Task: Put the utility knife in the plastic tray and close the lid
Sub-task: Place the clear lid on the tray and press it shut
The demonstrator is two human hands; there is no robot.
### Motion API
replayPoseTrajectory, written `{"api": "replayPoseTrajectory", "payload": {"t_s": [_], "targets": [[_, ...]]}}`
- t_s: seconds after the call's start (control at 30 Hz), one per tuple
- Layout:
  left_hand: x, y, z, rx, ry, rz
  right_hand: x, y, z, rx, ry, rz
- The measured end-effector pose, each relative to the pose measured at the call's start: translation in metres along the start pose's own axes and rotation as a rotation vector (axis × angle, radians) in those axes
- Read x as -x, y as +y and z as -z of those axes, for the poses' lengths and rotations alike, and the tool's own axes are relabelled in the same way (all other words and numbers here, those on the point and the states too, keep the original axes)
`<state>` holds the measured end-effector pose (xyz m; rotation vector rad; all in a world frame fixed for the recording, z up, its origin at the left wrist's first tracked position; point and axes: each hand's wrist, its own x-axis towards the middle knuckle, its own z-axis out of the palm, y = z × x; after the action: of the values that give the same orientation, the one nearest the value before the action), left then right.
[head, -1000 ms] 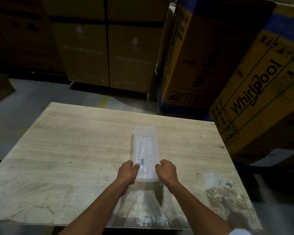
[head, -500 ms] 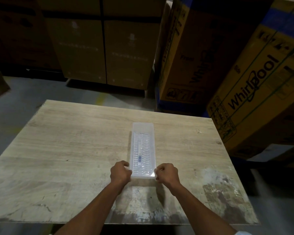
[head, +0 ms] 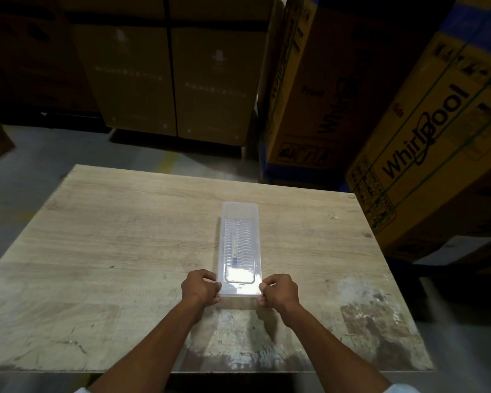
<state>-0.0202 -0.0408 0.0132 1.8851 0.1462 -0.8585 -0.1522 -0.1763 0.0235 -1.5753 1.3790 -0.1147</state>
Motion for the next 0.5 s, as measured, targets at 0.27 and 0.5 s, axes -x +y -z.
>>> {"api": "replayPoseTrajectory", "payload": {"t_s": [0.27, 0.5], "targets": [[-0.011, -0.001, 0.002, -0.045, -0.072, -0.015, -0.004, 0.003, 0.0, -0.039, -0.034, -0.044], [-0.016, 0.001, 0.006, -0.162, -0.156, -0.121, -0.016, 0.001, 0.001, 0.263, -0.068, 0.089]]}}
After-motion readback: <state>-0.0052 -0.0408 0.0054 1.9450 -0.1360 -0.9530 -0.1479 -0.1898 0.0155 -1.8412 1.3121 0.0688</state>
